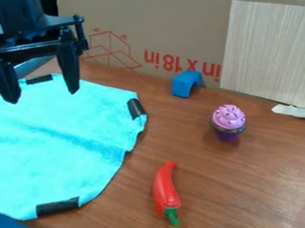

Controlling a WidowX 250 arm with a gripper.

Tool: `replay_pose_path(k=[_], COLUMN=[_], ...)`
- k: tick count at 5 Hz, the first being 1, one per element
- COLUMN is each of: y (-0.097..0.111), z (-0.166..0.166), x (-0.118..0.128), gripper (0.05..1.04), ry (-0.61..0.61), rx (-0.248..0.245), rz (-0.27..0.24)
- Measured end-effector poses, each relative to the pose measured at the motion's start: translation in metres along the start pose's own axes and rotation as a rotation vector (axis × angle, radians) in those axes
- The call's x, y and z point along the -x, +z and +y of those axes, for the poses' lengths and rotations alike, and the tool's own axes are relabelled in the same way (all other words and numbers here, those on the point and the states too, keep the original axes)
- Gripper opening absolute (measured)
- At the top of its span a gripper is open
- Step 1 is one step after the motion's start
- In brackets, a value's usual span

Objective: Put the blue object on the bottom edge of the cloth

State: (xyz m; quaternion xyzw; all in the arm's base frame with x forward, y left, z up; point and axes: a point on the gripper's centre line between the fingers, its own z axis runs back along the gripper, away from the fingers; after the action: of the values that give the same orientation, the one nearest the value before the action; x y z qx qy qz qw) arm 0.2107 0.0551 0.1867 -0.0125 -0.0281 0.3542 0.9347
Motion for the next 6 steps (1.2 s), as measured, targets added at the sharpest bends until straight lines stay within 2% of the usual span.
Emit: replay_pose_path(k=[1, 2, 3, 4, 5, 6], y=[-0.004, -0.016, -0.013, -0.009, -0.016, -0.031], z=[-0.001, -0.016, -0.035, -0.057, -0.079, -0.105], x=[-0.001, -0.018, -0.036, -0.05, -0.07, -0.075], gripper=[0.998, 0.998, 0.999, 0.999, 0.999, 0.999], ry=[0.006, 0.015, -0.026, -0.219, -0.411, -0.44], rx=[-0.006, -0.004, 0.075, 0.192, 0.242, 0.214], rz=[0.012, 0.023, -0.036, -0.111, -0.201, -0.222])
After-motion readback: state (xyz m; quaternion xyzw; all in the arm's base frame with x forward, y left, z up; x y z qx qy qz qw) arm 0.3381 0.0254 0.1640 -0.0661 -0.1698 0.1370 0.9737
